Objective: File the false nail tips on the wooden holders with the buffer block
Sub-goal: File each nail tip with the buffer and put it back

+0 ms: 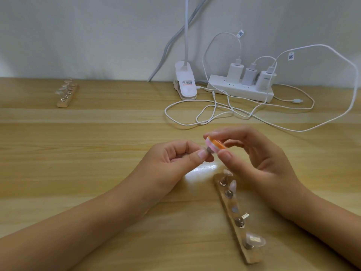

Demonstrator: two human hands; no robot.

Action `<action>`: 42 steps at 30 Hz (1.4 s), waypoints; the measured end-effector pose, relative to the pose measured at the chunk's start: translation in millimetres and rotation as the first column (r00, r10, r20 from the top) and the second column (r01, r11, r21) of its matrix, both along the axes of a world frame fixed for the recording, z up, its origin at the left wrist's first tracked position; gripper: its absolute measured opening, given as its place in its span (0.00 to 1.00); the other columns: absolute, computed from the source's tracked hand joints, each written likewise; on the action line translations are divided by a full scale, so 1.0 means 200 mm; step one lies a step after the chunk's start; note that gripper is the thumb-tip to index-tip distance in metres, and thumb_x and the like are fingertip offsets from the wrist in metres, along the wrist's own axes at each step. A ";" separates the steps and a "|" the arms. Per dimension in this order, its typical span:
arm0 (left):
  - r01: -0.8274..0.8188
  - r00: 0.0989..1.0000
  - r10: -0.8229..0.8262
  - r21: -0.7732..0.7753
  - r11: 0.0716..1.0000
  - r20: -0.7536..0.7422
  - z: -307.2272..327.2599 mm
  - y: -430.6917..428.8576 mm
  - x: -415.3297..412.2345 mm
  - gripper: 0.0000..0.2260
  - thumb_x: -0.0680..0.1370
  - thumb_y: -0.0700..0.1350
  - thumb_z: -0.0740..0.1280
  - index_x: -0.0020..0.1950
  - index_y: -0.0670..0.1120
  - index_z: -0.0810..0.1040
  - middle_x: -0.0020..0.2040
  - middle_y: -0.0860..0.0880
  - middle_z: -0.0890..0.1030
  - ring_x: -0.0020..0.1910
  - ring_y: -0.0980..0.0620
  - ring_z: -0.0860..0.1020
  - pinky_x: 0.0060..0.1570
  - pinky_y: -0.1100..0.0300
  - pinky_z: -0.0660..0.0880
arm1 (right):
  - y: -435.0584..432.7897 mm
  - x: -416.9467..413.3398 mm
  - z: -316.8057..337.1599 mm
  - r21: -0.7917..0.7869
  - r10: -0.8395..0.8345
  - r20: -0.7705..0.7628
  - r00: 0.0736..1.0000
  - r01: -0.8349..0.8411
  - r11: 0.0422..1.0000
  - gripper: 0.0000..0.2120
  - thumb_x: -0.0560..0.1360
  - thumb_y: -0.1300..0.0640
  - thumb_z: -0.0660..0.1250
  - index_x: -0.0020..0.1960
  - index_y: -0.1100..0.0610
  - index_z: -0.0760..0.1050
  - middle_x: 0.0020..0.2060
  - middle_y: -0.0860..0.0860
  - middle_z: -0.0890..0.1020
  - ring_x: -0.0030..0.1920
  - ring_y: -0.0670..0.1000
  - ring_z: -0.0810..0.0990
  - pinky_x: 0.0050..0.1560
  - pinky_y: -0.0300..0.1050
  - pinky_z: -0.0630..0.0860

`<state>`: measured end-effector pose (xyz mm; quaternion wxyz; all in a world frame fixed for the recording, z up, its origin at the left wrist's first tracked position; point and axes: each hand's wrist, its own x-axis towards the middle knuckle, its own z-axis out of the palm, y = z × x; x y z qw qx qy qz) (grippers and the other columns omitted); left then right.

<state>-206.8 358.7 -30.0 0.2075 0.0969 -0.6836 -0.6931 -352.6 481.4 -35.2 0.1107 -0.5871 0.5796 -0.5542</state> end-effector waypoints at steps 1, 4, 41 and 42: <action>0.001 1.000 -0.001 -0.012 1.000 0.001 0.00 0.00 0.00 0.10 0.74 0.46 0.65 0.46 0.39 0.81 0.30 0.62 0.79 0.28 0.69 0.74 0.31 0.80 0.66 | 0.00 0.00 0.00 -0.017 0.010 -0.016 1.000 -0.010 1.000 0.12 0.77 0.51 0.67 0.58 0.52 0.76 0.54 0.50 0.83 0.59 0.54 0.80 0.59 0.55 0.75; -0.019 1.000 0.019 -0.020 1.000 0.012 0.00 0.01 0.00 0.10 0.74 0.46 0.66 0.46 0.40 0.81 0.31 0.62 0.79 0.29 0.69 0.75 0.31 0.80 0.66 | 0.00 0.01 0.01 -0.005 0.022 0.013 1.000 -0.022 1.000 0.11 0.76 0.50 0.68 0.58 0.50 0.77 0.53 0.51 0.83 0.57 0.55 0.80 0.58 0.55 0.75; -0.052 0.998 0.053 -0.018 0.998 0.026 0.00 0.00 0.02 0.04 0.69 0.51 0.74 0.39 0.52 0.84 0.40 0.43 0.77 0.36 0.59 0.73 0.40 0.77 0.69 | -0.01 -0.03 0.00 0.084 -0.044 0.151 0.988 0.032 0.996 0.11 0.74 0.47 0.67 0.55 0.45 0.79 0.52 0.50 0.84 0.58 0.54 0.81 0.62 0.63 0.74; -0.053 0.998 0.053 -0.014 0.999 0.031 -0.01 -0.01 0.02 0.07 0.68 0.53 0.75 0.39 0.52 0.83 0.40 0.42 0.75 0.40 0.54 0.73 0.41 0.75 0.69 | -0.01 -0.04 0.00 0.069 -0.050 0.169 0.984 0.039 0.997 0.12 0.73 0.47 0.67 0.56 0.45 0.79 0.52 0.50 0.84 0.59 0.55 0.81 0.62 0.65 0.73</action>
